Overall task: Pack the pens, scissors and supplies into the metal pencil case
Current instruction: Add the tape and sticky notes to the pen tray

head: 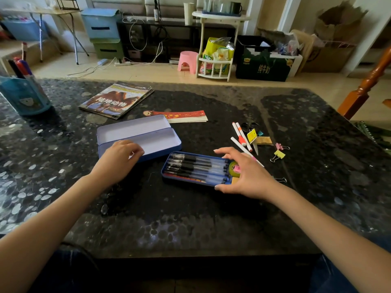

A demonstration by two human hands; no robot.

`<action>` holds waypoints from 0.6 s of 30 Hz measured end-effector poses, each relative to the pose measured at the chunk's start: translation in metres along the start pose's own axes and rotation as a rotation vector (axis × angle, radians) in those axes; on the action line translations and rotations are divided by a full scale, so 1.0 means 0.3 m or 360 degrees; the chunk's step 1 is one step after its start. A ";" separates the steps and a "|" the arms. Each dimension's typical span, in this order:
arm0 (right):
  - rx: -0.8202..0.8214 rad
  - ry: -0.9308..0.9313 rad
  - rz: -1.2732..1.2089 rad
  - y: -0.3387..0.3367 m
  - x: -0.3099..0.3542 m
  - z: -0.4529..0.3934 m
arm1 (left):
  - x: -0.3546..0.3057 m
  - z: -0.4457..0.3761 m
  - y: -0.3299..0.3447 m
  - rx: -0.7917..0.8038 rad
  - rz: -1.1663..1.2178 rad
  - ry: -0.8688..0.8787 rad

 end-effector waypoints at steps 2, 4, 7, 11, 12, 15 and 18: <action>-0.0124 0.0030 -0.0042 -0.015 -0.018 0.005 | -0.004 0.004 -0.001 0.0014 0.0012 0.0053; -0.0316 0.0083 -0.0093 -0.032 -0.043 0.004 | -0.009 0.012 -0.003 0.0002 0.0010 0.0116; -0.0592 0.0179 -0.0044 -0.068 -0.087 -0.001 | -0.017 0.025 0.003 0.0031 0.0003 0.0158; -0.0899 0.0433 0.0193 -0.139 -0.172 0.021 | -0.066 0.054 0.017 -0.0015 0.0117 0.0185; -0.0964 0.0524 0.0231 -0.160 -0.192 0.035 | -0.083 0.065 0.021 -0.0003 0.0128 0.0209; -0.1123 0.0811 0.0269 -0.220 -0.249 0.082 | -0.130 0.109 0.042 0.0045 0.0105 0.0342; -0.1247 0.1070 0.0294 -0.263 -0.300 0.127 | -0.160 0.147 0.062 0.0076 0.0089 0.0417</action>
Point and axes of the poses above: each hand's wrist, its own z-axis away from the middle knuckle, its own y-axis out of the palm, x = y × z, the point moved 1 cm from there along -z, towards the middle knuckle, and after that the axes turned 13 degrees about -y, right-handed, at the moved point
